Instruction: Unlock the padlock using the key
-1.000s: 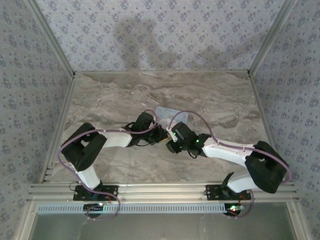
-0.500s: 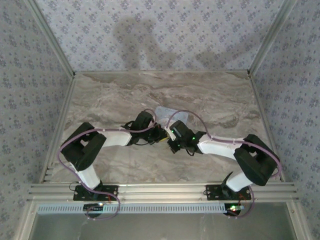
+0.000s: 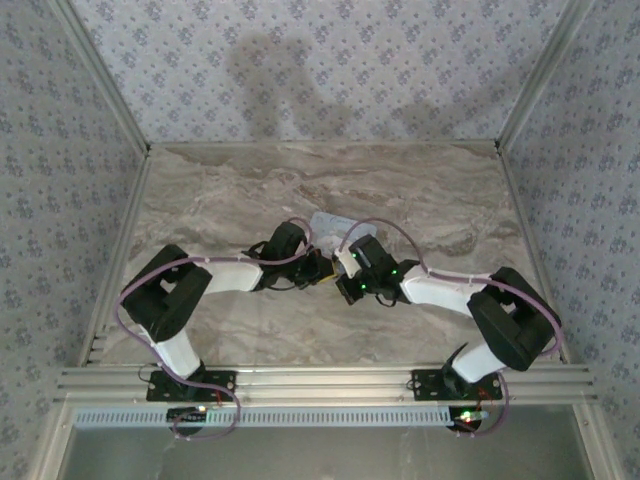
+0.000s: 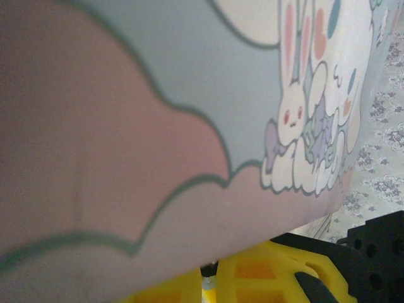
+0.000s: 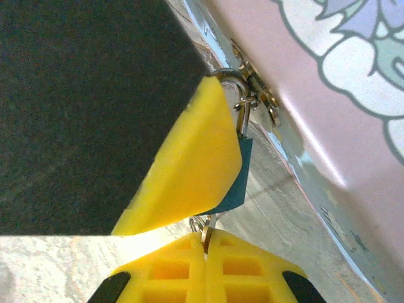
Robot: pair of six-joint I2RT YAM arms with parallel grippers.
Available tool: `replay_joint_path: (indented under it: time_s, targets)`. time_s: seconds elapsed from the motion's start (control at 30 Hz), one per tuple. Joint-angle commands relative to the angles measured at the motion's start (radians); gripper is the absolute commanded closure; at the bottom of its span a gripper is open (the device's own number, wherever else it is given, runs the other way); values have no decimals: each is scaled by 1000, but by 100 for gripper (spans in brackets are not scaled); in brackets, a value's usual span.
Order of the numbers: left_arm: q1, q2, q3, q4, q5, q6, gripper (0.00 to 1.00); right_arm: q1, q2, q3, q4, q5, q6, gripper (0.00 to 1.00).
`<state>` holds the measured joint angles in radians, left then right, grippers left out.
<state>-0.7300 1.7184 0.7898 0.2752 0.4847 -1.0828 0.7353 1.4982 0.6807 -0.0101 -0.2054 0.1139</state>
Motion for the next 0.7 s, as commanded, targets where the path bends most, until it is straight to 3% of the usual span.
replay_joint_path:
  time_s: [0.0, 0.1, 0.27, 0.67]
  targets:
    - [2, -26, -4, -34, -9, 12, 94, -8, 3, -13, 94, -125, 46, 100]
    - [1, -38, -9, -52, -24, 16, 75, 8, 9, 2, 50, -63, 15, 100]
    - [13, -102, -28, -91, -56, 26, 60, 38, 0, 21, -16, 27, -34, 100]
    - [127, -336, -92, -276, -169, 112, 55, 79, 12, 76, -88, 137, -124, 100]
